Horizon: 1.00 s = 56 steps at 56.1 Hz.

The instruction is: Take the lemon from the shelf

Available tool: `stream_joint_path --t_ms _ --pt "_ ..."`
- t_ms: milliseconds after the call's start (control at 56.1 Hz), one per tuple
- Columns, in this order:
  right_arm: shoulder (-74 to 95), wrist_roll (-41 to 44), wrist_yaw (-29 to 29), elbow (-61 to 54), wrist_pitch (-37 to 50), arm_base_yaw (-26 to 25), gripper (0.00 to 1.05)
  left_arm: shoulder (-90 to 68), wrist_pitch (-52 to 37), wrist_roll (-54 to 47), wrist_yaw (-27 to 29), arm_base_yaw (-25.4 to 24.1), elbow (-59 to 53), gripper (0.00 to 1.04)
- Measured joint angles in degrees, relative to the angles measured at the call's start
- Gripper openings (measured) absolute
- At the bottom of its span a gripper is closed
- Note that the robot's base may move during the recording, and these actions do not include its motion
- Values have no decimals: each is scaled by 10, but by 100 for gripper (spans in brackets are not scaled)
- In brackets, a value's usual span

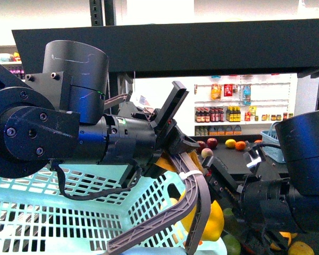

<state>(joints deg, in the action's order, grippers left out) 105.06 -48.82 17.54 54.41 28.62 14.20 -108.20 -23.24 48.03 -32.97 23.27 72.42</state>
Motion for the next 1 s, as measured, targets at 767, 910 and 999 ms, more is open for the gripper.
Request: stream_joint_path --t_ms 767,910,999 --pt "19 -19 -34 -8 19 28 97 0 0 -15 -1 -6 0 7" --pt "19 -17 -33 -8 20 28 97 0 0 -14 -1 -6 0 7" --pt "19 -17 -33 -9 22 27 97 0 0 -14 0 -6 0 7"
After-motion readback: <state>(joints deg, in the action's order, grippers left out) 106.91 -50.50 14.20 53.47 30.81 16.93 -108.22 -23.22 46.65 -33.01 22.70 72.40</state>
